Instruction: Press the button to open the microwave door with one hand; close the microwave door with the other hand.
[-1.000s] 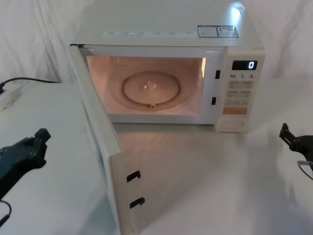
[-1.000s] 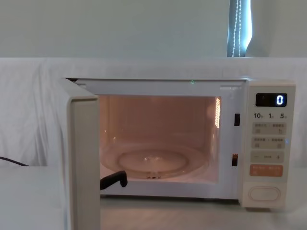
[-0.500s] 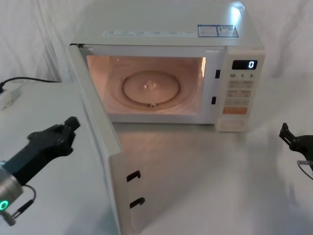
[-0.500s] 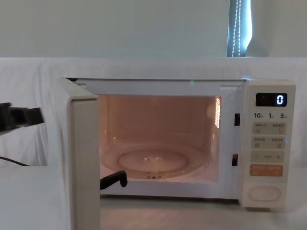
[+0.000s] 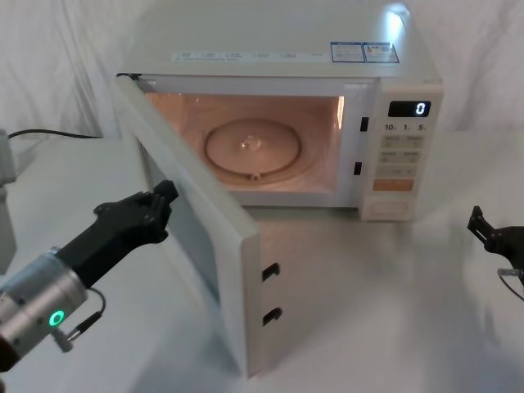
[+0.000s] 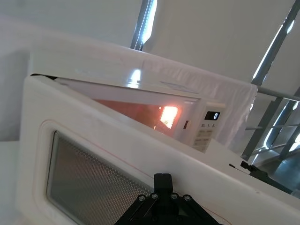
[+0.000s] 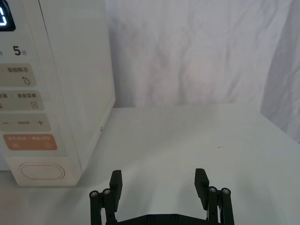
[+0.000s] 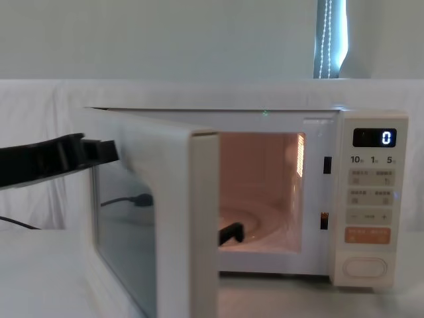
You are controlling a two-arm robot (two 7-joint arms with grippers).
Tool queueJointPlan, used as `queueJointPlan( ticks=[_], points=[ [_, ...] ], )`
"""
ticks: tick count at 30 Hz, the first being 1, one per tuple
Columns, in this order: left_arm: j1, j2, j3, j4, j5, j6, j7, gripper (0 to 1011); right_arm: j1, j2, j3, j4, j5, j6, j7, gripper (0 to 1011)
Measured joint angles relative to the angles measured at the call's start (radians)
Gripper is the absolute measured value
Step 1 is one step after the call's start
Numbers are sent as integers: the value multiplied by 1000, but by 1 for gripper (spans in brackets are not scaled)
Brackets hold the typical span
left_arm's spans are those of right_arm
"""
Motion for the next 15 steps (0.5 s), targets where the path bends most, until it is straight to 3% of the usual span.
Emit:
queueJointPlan(
  ticks=[15],
  points=[
    [-148,-29,131,105,63,-41,76,0,0,0,0,0,0,0,0,1002]
  ],
)
